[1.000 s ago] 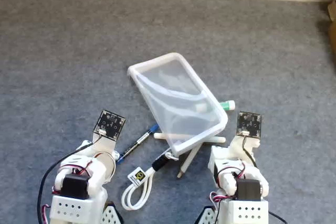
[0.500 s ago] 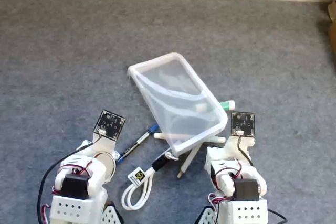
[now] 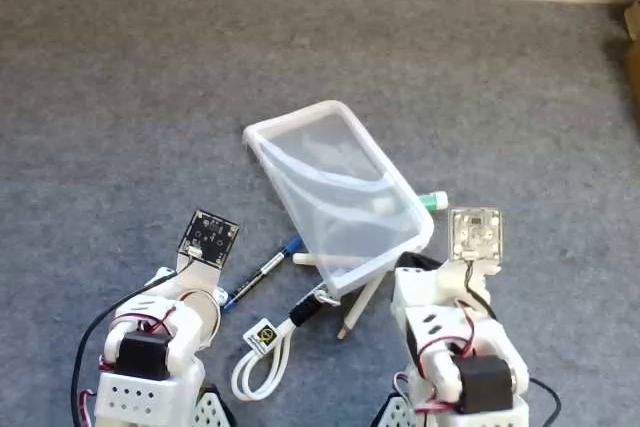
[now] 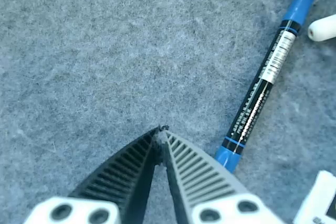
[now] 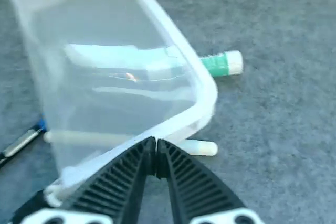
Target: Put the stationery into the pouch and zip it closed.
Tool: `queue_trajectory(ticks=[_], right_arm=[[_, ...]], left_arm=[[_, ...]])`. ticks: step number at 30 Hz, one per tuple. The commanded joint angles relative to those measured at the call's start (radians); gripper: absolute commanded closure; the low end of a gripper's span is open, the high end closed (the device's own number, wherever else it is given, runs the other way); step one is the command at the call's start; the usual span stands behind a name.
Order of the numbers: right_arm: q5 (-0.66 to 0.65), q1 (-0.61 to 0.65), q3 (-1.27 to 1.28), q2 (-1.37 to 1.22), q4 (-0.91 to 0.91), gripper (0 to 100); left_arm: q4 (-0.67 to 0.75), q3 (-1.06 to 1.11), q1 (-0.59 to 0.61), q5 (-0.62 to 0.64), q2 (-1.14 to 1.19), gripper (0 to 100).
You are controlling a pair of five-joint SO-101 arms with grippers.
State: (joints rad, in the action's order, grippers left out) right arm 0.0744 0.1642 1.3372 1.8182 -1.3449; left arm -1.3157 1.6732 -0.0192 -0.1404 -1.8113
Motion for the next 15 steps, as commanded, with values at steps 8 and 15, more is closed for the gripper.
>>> queue_trajectory(ticks=[8, 15], right_arm=[[0.204, 0.243, -0.377, -0.513, -0.054, 99.5], [0.331, 0.481, -0.484, -0.762, -0.035, 99.5]], left_arm=[[-0.005, 0.022, -0.018, 0.006, -0.008, 99], [-0.005, 0.022, -0.018, 0.006, -0.008, 99]])
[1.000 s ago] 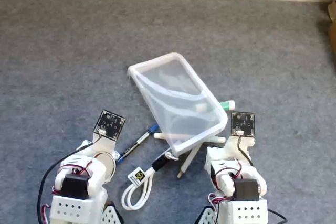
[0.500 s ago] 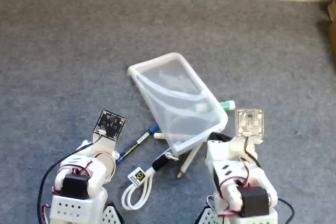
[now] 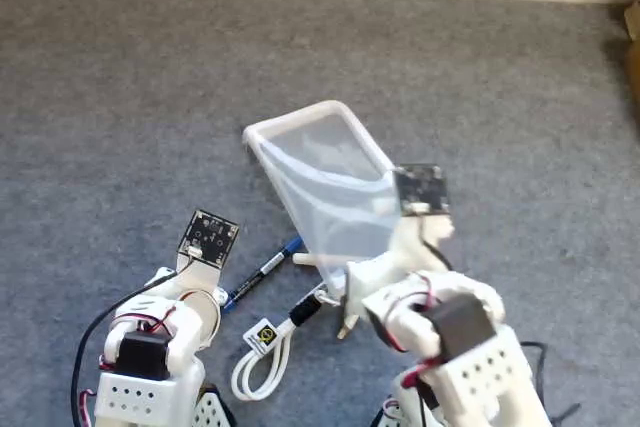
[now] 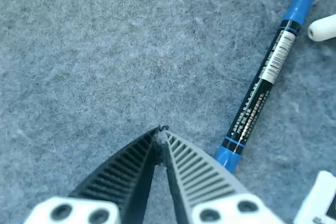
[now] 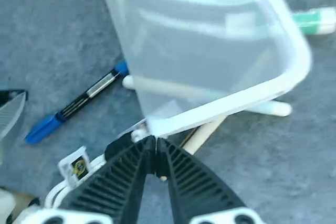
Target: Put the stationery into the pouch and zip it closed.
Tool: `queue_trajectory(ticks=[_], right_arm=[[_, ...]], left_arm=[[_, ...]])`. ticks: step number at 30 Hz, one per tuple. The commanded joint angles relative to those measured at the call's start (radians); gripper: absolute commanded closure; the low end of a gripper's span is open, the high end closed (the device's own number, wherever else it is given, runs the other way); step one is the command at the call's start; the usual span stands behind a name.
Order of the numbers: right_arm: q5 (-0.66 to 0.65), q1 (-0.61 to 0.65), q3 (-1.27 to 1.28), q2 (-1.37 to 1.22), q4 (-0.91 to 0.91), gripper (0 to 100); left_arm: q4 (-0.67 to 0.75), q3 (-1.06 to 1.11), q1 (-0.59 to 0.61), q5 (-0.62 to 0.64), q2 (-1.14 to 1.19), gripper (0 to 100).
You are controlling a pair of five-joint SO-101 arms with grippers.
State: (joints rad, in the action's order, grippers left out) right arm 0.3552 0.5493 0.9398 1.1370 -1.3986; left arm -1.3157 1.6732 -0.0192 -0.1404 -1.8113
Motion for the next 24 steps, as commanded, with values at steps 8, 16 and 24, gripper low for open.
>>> queue_trajectory(ticks=[8, 16, 24], right_arm=[[0.147, 0.245, -0.073, -0.196, 0.26, 99.5], [0.149, 0.282, 0.044, -0.32, 0.476, 99.5], [0.14, 0.282, 0.131, -0.456, 0.516, 99.5]], left_arm=[[-0.005, 0.022, -0.018, 0.006, -0.008, 99], [-0.005, 0.022, -0.018, 0.006, -0.008, 99], [-0.005, 0.022, -0.018, 0.006, -0.008, 99]])
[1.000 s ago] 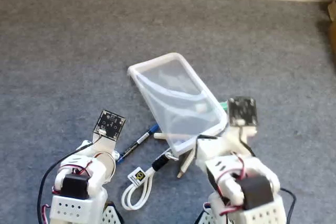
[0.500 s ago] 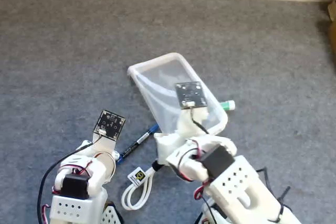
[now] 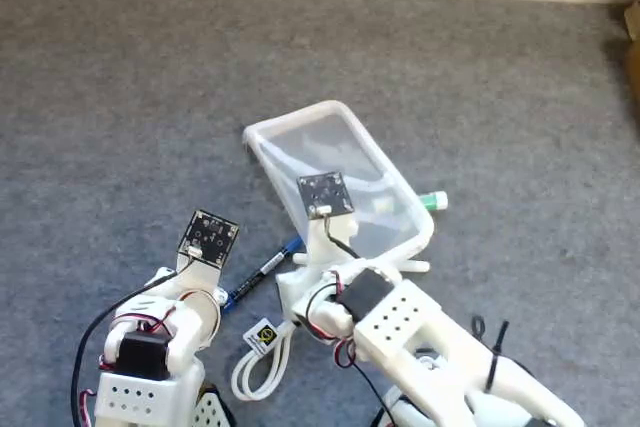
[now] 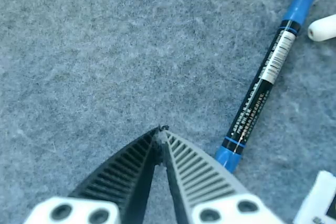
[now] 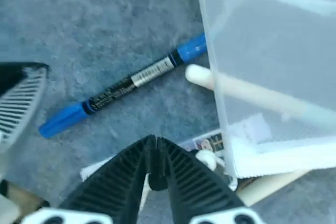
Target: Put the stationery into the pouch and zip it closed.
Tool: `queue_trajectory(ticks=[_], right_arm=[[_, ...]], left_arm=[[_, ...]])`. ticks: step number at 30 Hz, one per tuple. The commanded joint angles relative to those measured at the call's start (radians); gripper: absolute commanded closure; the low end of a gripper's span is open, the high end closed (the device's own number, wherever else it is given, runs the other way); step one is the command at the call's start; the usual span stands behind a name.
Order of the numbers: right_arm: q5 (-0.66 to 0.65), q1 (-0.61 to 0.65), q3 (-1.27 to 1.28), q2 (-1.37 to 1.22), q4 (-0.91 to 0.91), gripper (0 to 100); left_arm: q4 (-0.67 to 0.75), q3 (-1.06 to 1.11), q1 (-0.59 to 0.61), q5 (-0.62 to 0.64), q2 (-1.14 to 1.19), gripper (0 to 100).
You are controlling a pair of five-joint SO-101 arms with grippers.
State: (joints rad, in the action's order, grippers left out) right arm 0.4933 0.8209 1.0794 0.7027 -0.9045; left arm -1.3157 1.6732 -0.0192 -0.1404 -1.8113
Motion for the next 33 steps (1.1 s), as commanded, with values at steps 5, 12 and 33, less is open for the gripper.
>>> queue_trajectory(ticks=[5, 12, 33], right_arm=[[-0.051, 0.004, 0.007, -0.071, -0.044, 99.5], [-0.195, -0.096, 0.002, -0.07, -0.335, 99.5], [-0.414, -0.343, -0.105, -0.068, -0.418, 99.2]], left_arm=[[-0.005, 0.022, -0.018, 0.006, -0.008, 99], [-0.005, 0.022, -0.016, 0.006, -0.008, 99], [-0.005, 0.022, -0.016, 0.006, -0.008, 99]])
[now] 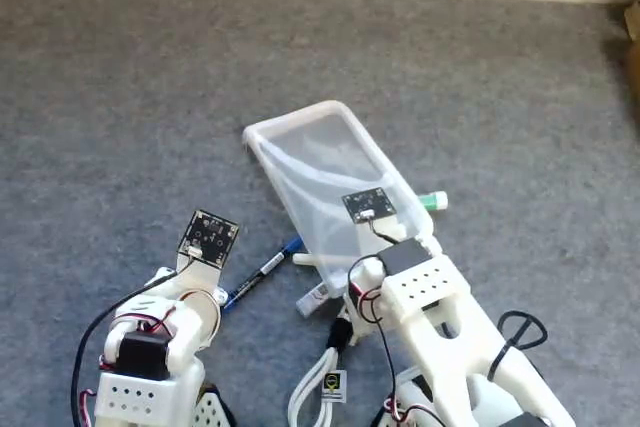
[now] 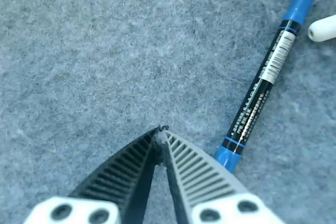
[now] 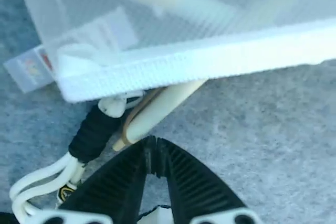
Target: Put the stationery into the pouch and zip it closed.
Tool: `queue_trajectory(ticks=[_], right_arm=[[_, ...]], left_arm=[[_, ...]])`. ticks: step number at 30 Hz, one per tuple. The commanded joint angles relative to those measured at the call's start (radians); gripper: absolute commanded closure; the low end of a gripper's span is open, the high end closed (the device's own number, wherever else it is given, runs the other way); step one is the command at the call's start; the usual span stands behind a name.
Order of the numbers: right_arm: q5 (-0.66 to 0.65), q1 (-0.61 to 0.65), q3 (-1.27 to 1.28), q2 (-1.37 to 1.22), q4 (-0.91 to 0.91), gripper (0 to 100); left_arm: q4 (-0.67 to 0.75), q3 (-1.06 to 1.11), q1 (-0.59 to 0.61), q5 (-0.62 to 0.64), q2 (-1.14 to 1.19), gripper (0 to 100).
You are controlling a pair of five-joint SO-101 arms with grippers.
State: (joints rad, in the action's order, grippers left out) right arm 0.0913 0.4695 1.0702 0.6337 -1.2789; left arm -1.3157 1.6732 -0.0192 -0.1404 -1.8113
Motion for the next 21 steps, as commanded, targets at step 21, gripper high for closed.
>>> queue_trajectory(ticks=[21], right_arm=[[0.368, 0.329, -0.157, -0.015, 0.027, 77.6]], left_arm=[[-0.005, 0.022, -0.016, 0.006, -0.008, 99]])
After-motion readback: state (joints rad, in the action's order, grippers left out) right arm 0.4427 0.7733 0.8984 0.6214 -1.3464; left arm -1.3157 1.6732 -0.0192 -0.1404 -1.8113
